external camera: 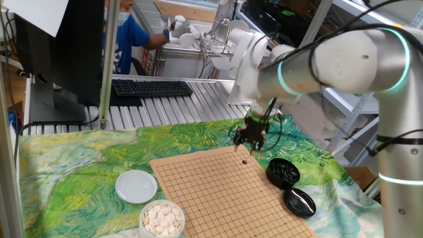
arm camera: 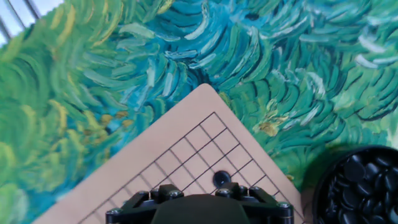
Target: Play the first move as black on the 3-4 point in the upper right corner of the Go board
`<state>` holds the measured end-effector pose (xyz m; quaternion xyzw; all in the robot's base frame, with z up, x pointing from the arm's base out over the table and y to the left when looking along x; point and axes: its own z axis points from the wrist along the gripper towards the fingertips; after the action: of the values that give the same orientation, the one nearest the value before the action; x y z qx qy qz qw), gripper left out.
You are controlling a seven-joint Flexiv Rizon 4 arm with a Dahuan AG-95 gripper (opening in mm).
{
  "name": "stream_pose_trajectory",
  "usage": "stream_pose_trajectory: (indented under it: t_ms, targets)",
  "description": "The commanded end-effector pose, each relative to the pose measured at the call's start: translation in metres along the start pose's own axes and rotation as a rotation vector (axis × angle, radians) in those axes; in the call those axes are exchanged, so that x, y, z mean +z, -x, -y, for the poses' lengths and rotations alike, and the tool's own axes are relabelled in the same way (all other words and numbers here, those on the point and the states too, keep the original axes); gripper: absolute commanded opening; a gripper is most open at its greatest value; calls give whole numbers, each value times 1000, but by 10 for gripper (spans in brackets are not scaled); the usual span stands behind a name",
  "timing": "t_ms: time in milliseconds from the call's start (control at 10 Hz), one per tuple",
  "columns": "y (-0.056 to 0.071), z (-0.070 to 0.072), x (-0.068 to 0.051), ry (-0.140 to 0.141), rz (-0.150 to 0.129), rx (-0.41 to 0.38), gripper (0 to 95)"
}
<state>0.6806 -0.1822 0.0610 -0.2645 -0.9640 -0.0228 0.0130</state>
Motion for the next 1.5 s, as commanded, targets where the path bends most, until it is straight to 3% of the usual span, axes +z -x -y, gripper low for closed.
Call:
stream_pose_trajectory:
  t_ms: [100,500,1000,1300,1500]
  targets:
    - [-1,-1,-26,11,-71,-192,0]
    - [-11,0,-31,0,-74,-246,0]
    - [-56,13,-51,4,-70,-320,0]
    - [-65,18,-57,6,-74,-348,0]
    - [-69,22,-62,13,-60,-381,0]
